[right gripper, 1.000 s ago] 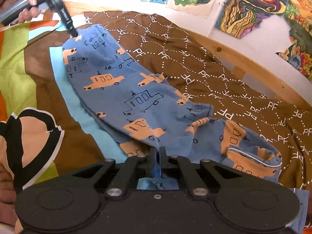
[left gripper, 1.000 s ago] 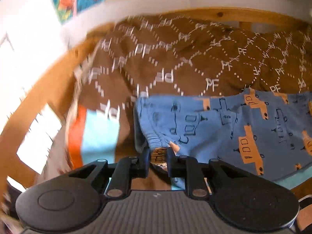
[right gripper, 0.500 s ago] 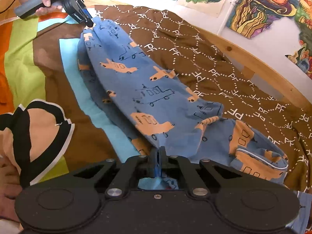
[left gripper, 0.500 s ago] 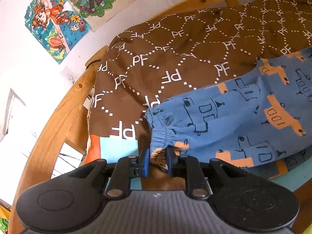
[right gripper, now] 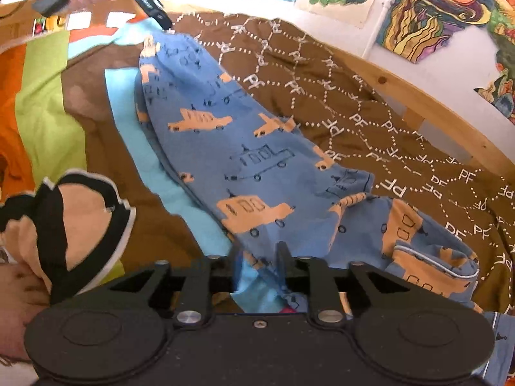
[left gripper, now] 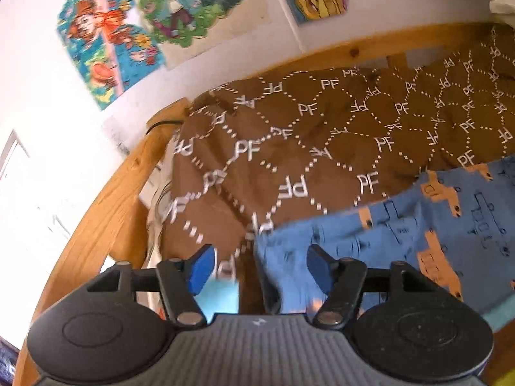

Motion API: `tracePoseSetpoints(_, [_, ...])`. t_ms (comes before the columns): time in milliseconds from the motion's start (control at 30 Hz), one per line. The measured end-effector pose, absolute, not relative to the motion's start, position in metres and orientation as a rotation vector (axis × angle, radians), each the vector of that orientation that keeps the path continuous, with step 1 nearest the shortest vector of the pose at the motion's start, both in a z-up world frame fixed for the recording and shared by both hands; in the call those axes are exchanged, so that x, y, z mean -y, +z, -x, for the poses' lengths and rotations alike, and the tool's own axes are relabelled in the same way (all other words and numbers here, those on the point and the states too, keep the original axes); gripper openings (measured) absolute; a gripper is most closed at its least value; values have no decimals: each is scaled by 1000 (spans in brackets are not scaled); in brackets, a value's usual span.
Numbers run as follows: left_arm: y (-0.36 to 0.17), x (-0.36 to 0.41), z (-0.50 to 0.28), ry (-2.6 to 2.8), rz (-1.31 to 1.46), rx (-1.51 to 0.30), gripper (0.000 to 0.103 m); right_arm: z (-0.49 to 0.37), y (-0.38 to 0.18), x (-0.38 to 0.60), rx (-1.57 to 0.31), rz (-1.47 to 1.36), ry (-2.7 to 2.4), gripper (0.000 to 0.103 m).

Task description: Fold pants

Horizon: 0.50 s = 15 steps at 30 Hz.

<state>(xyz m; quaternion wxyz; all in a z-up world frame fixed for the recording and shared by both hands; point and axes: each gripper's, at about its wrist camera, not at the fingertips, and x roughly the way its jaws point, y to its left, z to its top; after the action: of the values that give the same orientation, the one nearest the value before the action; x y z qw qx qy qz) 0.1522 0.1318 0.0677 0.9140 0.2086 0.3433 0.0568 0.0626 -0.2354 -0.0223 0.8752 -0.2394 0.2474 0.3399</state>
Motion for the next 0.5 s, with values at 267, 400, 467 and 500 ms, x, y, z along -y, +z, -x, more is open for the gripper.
tracePoseSetpoints(267, [43, -134, -215, 183, -455, -839, 21, -70, -18, 247, -504, 422, 645, 54])
tracePoseSetpoints(400, [35, -124, -219, 231, -533, -775, 22, -76, -20, 254, -528, 391, 601, 54])
tracePoseSetpoints(467, [26, -123, -218, 247, -552, -777, 28, -78, -20, 257, -535, 378, 577, 54])
tracePoseSetpoints(500, [25, -122, -216, 256, -559, -768, 37, -79, -19, 259, -536, 369, 565, 54])
